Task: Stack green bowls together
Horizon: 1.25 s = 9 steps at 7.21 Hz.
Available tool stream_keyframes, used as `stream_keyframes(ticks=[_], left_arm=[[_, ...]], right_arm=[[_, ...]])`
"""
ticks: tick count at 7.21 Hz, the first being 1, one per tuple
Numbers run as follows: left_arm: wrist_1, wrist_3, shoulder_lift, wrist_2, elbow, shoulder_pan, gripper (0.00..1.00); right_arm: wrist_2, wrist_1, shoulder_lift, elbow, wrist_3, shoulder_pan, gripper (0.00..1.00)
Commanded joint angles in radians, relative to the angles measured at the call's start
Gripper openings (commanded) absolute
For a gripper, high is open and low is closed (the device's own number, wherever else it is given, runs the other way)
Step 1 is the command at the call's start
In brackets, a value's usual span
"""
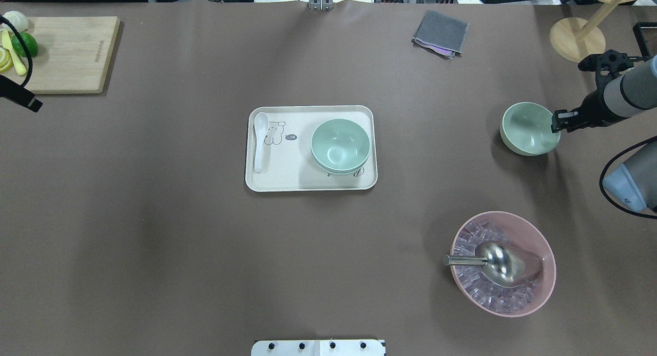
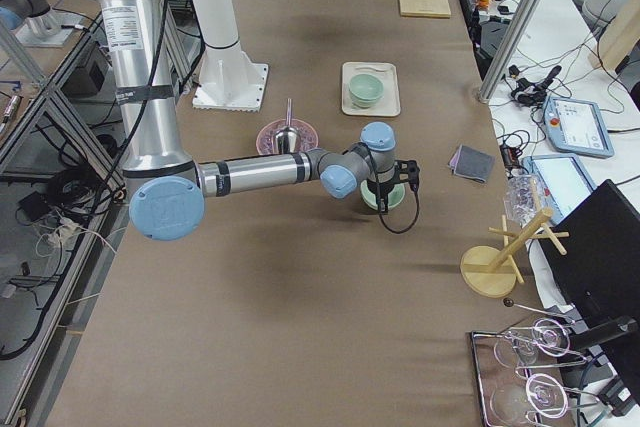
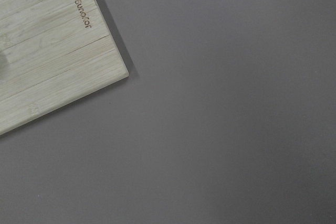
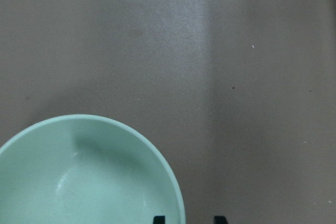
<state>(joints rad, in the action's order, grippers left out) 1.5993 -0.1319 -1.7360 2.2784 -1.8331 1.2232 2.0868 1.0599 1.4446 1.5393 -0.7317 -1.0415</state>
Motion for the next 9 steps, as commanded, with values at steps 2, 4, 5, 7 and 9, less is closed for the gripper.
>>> stream_keyframes(ticks=[2, 4, 5, 7, 9], left_arm=[[0.004, 0.0, 0.006, 0.0, 0.0, -0.001, 0.97], [0.004, 0.0, 0.006, -0.002, 0.0, -0.001, 0.97], [0.004, 0.0, 0.007, -0.002, 0.0, 0.001, 0.97], [0.002, 0.002, 0.006, 0.007, 0.0, 0.004, 0.98], [-0.007, 0.005, 0.021, 0.01, 0.009, 0.079, 0.97]], right_arm=[[-0.001, 0.0, -0.001, -0.001, -0.009, 0.011, 0.26], [-0.002, -0.001, -0.01, -0.001, -0.047, 0.026, 0.04], [-0.002, -0.001, -0.012, 0.001, -0.048, 0.026, 0.0], [0.005, 0.005, -0.033, 0.019, -0.048, 0.024, 0.0], [0.01, 0.082, -0.107, 0.025, -0.048, 0.02, 0.0]])
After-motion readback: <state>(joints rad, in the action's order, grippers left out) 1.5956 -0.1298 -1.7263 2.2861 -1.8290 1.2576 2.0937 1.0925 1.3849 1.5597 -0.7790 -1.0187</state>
